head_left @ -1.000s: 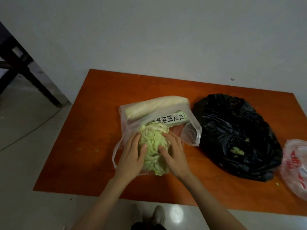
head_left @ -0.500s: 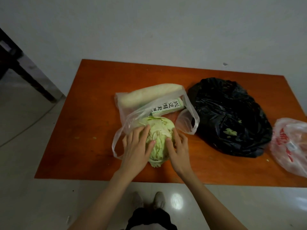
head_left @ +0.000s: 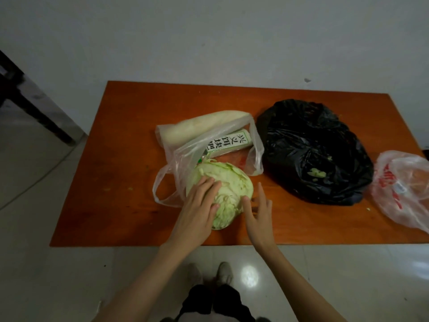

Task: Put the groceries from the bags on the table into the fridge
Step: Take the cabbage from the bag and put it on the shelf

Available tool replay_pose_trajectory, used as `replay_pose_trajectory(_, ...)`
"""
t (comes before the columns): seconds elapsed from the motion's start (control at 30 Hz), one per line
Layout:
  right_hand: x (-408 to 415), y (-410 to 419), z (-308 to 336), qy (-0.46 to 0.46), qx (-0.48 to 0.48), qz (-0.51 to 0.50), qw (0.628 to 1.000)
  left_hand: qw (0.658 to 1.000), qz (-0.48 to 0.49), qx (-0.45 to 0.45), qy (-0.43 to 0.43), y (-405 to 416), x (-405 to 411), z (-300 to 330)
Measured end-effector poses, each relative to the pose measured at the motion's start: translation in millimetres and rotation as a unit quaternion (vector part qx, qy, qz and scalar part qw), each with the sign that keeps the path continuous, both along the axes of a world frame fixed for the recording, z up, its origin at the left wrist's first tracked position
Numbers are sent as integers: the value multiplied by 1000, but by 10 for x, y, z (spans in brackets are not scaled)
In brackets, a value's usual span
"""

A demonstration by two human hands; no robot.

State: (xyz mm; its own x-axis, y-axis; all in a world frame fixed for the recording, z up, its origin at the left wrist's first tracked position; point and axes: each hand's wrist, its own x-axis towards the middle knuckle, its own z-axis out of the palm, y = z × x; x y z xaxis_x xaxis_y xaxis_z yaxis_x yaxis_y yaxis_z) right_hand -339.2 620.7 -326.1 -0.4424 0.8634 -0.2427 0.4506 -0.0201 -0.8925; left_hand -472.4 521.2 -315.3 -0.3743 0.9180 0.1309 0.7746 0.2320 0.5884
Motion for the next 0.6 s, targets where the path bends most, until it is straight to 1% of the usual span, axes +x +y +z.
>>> replay_pose_trajectory(0.07,39,62,7,-4,-24,0,1000,1000,-14,-6,26,45,88,52)
replay_pose_trajectory(0.17,88,105,-13,12,-60,-18,998,1000,-9,-7,-2,58,191,78)
replay_pose_trajectory(0.2,94,105,-21,17,-60,-22,998,1000,0,0,-22,46,210,64)
replay_pose_trajectory(0.27,81,106,-19,32,-59,-27,997,995,34,12,-95,23,230,55)
replay_pose_trajectory(0.33,40,113,6,49,-64,-23,996,978,96,26,-184,10,220,61)
replay_pose_trajectory(0.4,-11,118,31,64,-65,-18,996,956,147,28,-251,-7,166,67)
replay_pose_trajectory(0.53,-76,138,53,79,-46,-20,996,938,186,-12,-293,-42,58,22)
replay_pose_trajectory(0.6,-76,143,62,79,-41,-22,996,914,229,-40,-333,-68,27,0)
